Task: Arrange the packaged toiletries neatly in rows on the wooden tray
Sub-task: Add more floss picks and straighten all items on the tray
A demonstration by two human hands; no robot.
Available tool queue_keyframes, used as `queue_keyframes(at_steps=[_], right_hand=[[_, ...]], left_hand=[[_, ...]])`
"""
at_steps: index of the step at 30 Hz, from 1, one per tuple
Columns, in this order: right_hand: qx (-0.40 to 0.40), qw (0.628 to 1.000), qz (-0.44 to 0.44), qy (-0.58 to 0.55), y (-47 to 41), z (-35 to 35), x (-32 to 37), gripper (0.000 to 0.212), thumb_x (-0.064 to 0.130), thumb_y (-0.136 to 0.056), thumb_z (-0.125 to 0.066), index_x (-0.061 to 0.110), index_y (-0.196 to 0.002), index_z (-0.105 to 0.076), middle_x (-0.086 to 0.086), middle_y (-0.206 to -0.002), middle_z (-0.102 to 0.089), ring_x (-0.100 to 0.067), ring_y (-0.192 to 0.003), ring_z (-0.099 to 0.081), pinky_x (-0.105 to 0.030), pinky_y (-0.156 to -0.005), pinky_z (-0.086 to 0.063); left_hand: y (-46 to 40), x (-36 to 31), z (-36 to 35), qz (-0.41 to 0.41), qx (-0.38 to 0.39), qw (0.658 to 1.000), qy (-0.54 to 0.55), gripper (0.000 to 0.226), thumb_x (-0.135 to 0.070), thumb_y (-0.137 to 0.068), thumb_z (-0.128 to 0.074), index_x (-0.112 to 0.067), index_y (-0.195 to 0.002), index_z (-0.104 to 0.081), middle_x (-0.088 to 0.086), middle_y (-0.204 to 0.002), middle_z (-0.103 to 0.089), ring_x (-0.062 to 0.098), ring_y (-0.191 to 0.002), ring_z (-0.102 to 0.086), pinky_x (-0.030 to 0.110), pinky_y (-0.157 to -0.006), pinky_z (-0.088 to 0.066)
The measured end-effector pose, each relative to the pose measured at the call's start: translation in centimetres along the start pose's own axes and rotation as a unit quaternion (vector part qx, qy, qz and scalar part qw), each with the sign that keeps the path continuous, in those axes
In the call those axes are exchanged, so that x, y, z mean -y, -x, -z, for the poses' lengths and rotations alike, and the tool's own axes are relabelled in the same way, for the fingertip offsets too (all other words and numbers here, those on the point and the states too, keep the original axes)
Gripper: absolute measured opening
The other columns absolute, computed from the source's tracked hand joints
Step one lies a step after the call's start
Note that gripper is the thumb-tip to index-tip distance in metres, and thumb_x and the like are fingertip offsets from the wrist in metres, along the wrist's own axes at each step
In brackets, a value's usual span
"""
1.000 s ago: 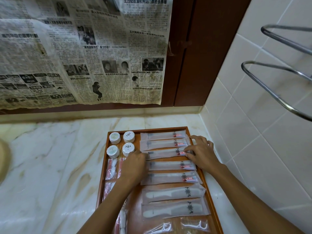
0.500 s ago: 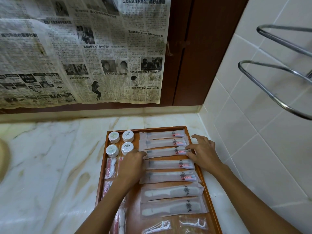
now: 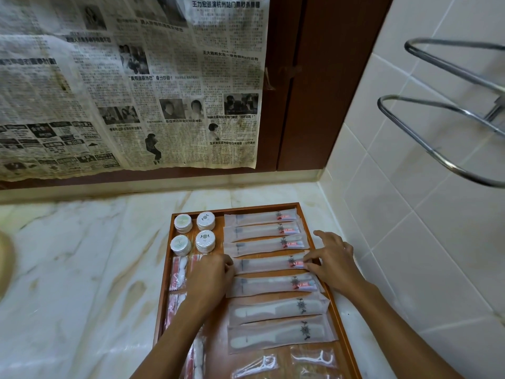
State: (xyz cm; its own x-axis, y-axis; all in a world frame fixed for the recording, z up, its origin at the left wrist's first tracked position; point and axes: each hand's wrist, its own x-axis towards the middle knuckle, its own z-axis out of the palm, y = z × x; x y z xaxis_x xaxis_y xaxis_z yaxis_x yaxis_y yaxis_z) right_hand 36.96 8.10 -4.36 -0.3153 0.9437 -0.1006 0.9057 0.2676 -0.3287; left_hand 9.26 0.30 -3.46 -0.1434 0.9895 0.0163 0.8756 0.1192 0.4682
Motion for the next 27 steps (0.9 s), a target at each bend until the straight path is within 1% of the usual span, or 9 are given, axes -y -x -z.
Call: queue_keyframes(at_steps=[5, 10, 14, 16, 18, 20, 21, 24, 27], right_hand=[[-0.008, 1.000, -0.003, 0.001, -0.5, -0.3, 0.0, 0.021, 0.048, -0.085, -0.067, 0.038, -0.102, -0.074, 0.004, -0.153, -0.034, -0.019, -0.142, -0.022, -0.048, -0.113, -0.019], [-0.004, 1.000, -0.004, 0.000, -0.8, -0.5, -0.3, 0.024, 0.050, -0.086, -0.065, 0.038, -0.104, -0.073, 0.004, -0.153, -0.035, -0.020, -0.142, -0.024, -0.048, -0.113, -0.019], [-0.011, 1.000, -0.003, -0.008, -1.1, -0.4, -0.6, 0.024, 0.052, -0.085, -0.065, 0.038, -0.103, -0.073, 0.004, -0.152, -0.038, -0.020, -0.140, -0.026, -0.049, -0.113, -0.019], [-0.042, 0.999, -0.003, -0.019, -1.4, -0.4, -0.5, 0.023, 0.048, -0.087, -0.064, 0.036, -0.104, -0.073, 0.002, -0.150, -0.040, -0.020, -0.139, -0.029, -0.049, -0.112, -0.021], [-0.064, 0.998, -0.001, -0.028, -2.0, -0.3, -0.1, 0.024, 0.043, -0.090, -0.061, 0.034, -0.109, -0.072, 0.001, -0.150, -0.041, -0.021, -0.139, -0.030, -0.048, -0.112, -0.021], [-0.055, 0.998, 0.006, -0.018, -2.8, -0.1, 0.3, 0.025, 0.043, -0.093, -0.057, 0.034, -0.113, -0.070, 0.000, -0.152, -0.038, -0.021, -0.140, -0.027, -0.047, -0.113, -0.020], [-0.042, 0.999, 0.009, -0.004, -3.1, 0.0, 0.5, 0.026, 0.043, -0.094, -0.056, 0.035, -0.114, -0.070, 0.000, -0.152, -0.036, -0.022, -0.141, -0.025, -0.047, -0.113, -0.020], [-0.014, 1.000, 0.007, 0.025, -3.6, -0.1, 0.6, 0.026, 0.043, -0.095, -0.053, 0.036, -0.114, -0.069, 0.000, -0.153, -0.034, -0.022, -0.141, -0.023, -0.046, -0.113, -0.020], [-0.018, 0.999, 0.003, 0.031, -3.8, -0.1, 0.6, 0.025, 0.042, -0.094, -0.055, 0.034, -0.112, -0.071, 0.000, -0.152, -0.036, -0.022, -0.141, -0.024, -0.045, -0.113, -0.021]], left_hand=[[-0.2, 0.1, -0.1, 0.011, 0.007, 1.000, 0.000, 0.018, -0.026, -0.093, -0.060, -0.017, -0.101, -0.075, -0.001, -0.094, -0.074, 0.009, -0.079, -0.066, 0.018, -0.069, -0.051], [-0.2, 0.0, -0.1, 0.015, 0.009, 1.000, 0.001, 0.018, -0.026, -0.092, -0.061, -0.017, -0.100, -0.074, -0.001, -0.092, -0.074, 0.010, -0.079, -0.066, 0.022, -0.071, -0.054], [0.0, -0.2, 0.0, 0.017, -0.008, 1.000, -0.007, 0.020, -0.031, -0.094, -0.056, -0.019, -0.097, -0.072, -0.003, -0.088, -0.073, 0.006, -0.072, -0.062, 0.016, -0.061, -0.046], [-0.1, -0.5, 0.2, 0.011, -0.025, 0.999, -0.016, 0.020, -0.029, -0.094, -0.053, -0.019, -0.097, -0.070, -0.002, -0.090, -0.072, 0.009, -0.074, -0.062, 0.019, -0.062, -0.048], [-0.4, -0.9, 0.4, -0.005, -0.039, 0.999, -0.033, 0.021, -0.026, -0.093, -0.051, -0.018, -0.089, -0.069, -0.001, -0.090, -0.070, 0.013, -0.076, -0.062, 0.025, -0.065, -0.051], [-0.7, -1.1, 0.5, -0.028, -0.034, 0.998, -0.043, 0.025, -0.025, -0.094, -0.048, -0.017, -0.080, -0.066, 0.000, -0.087, -0.067, 0.012, -0.074, -0.058, 0.026, -0.065, -0.050], [-0.8, -1.2, 0.4, -0.033, -0.022, 0.998, -0.043, 0.027, -0.025, -0.095, -0.046, -0.017, -0.079, -0.065, -0.001, -0.087, -0.067, 0.012, -0.074, -0.058, 0.026, -0.067, -0.050], [-1.2, -1.5, 0.2, -0.033, 0.010, 0.998, -0.048, 0.030, -0.028, -0.097, -0.043, -0.015, -0.084, -0.067, 0.000, -0.091, -0.065, 0.013, -0.078, -0.058, 0.028, -0.069, -0.050], [-1.4, -1.4, 0.0, -0.029, 0.011, 0.998, -0.051, 0.029, -0.028, -0.098, -0.043, -0.016, -0.085, -0.066, 0.000, -0.092, -0.065, 0.012, -0.078, -0.058, 0.025, -0.068, -0.049]])
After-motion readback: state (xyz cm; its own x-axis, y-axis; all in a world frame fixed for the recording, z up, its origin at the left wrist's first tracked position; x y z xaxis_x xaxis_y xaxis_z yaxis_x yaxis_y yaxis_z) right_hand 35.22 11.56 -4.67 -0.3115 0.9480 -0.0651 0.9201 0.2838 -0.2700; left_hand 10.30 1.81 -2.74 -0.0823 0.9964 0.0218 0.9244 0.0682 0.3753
